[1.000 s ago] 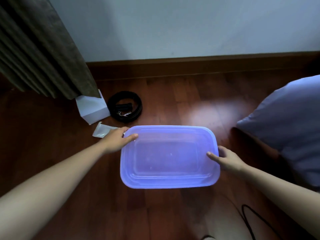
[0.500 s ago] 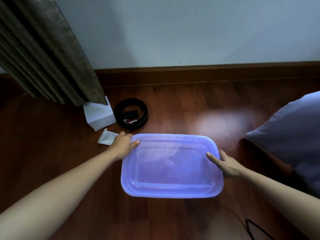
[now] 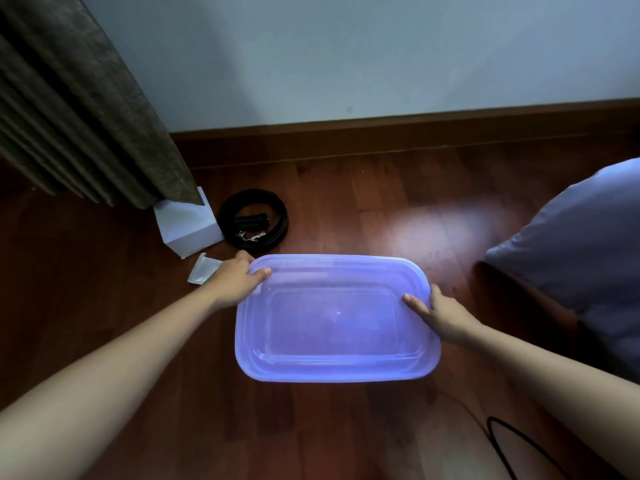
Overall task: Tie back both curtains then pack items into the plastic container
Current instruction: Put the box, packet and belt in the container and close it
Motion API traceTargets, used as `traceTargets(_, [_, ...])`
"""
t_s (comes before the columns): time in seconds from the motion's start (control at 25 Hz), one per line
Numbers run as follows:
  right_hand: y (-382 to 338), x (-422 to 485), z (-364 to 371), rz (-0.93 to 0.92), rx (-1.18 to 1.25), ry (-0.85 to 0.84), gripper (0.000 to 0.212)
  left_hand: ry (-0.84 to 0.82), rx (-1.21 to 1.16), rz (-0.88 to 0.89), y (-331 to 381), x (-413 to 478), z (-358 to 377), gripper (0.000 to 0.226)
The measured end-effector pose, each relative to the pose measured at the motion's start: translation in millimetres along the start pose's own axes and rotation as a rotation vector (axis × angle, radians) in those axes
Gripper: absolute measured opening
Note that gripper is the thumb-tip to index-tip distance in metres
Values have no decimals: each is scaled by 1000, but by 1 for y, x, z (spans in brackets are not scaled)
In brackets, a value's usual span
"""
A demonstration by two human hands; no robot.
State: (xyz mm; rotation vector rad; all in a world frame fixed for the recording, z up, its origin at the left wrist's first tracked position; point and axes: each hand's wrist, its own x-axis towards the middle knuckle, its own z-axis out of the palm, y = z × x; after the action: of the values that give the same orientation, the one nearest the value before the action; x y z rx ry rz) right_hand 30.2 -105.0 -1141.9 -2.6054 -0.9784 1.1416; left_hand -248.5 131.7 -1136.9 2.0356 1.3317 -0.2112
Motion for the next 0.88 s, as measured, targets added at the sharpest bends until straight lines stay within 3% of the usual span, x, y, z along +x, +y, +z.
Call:
traceTargets(0.28, [-2, 3, 3, -9, -15, 74, 67, 48, 65, 36, 0, -6, 3, 39])
traceTargets(0.6, [1, 5, 4, -109, 75, 176, 51, 122, 157, 56, 6, -16, 1, 30])
traceTargets(0.72, [-3, 0, 0, -165, 116, 306, 48, 149, 146, 59, 5, -16, -6, 32])
traceTargets(0.8, [-15, -5, -11, -195, 304, 395, 35, 176, 128, 111, 5, -12, -14, 36])
traceTargets(0.88, [-30, -11, -28, -207, 748, 296, 15, 228, 31, 177, 6, -7, -24, 39])
